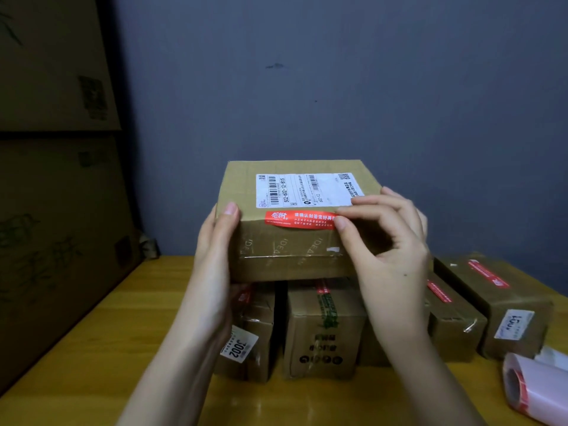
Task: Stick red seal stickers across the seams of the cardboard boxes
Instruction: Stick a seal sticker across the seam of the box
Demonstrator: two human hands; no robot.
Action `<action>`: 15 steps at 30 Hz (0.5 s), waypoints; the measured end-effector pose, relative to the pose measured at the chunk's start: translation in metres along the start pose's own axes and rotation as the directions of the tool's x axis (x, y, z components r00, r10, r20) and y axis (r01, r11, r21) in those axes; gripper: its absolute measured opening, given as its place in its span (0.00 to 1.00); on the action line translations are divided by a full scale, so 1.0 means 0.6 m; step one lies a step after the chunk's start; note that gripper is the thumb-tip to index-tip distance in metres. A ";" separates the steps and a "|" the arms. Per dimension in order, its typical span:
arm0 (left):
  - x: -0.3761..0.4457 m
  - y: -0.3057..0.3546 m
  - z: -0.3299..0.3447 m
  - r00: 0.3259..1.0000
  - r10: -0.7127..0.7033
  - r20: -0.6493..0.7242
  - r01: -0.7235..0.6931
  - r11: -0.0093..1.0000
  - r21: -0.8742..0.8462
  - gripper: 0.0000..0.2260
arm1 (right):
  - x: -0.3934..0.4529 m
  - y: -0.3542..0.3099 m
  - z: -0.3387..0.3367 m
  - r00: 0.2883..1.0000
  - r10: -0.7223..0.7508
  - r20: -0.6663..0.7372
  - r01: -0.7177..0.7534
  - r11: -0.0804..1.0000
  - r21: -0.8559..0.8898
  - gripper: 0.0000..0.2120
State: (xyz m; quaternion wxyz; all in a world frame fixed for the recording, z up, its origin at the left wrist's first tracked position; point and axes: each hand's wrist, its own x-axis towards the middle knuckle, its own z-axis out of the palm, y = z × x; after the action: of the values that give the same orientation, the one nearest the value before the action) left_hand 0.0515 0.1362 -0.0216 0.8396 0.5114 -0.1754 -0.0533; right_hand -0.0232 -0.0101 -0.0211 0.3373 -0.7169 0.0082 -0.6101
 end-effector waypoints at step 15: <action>-0.004 -0.008 0.002 0.998 0.070 -0.010 -0.069 0.995 0.067 0.28 | -0.011 0.001 0.005 0.964 -0.256 -0.065 0.229 0.933 -0.277 0.05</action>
State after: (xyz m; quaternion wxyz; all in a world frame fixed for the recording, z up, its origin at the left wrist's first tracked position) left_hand 0.0493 0.1334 -0.0260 0.8245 0.5329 -0.1896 -0.0151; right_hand -0.0220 -0.0064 -0.0276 0.1588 -0.7197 0.0185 -0.6756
